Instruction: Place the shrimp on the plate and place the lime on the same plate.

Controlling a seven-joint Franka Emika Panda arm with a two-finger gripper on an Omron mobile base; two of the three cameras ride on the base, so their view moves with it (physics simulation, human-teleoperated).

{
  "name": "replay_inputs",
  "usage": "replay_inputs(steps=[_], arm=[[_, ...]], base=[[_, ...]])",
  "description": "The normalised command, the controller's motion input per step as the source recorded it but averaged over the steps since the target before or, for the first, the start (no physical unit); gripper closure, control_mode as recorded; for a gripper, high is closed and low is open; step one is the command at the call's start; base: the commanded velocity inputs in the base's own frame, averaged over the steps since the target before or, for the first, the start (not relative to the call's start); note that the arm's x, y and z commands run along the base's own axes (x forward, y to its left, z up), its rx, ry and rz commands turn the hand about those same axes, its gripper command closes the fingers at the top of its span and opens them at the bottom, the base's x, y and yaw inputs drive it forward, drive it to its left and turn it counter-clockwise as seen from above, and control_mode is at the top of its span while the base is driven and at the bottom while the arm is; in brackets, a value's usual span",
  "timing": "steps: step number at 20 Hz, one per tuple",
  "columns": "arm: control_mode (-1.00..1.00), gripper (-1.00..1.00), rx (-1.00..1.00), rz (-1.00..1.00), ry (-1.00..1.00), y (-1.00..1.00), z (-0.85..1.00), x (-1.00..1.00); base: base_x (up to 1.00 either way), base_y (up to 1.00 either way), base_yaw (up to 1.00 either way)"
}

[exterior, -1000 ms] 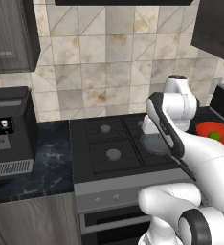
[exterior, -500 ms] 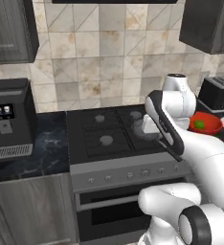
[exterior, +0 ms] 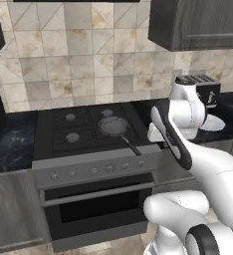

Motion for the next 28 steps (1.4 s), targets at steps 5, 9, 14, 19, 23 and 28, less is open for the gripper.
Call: replay_inputs(steps=[5, 9, 14, 19, 23, 28], arm=[[1.0, 1.0, 0.0, 0.0, 0.0, 0.0, 0.0, 0.0], [1.0, 1.0, 0.0, 0.0, 0.0, 0.0, 0.0, 0.0], [1.0, 1.0, 0.0, 0.0, 0.0, 0.0, 0.0, 0.0], [1.0, 1.0, 0.0, 0.0, 0.0, 0.0, 0.0, 0.0], [1.0, 1.0, 0.0, 0.0, 0.0, 0.0, 0.0, 0.0], [1.0, 1.0, 0.0, 0.0, 0.0, 0.0, 0.0, 0.0]], base=[[0.0, -0.99, 0.0], [0.0, -0.94, 0.0], [0.02, -0.74, 0.0], [0.25, -0.55, -0.01], [0.48, -0.21, 0.0], [0.62, 0.0, 0.0]])
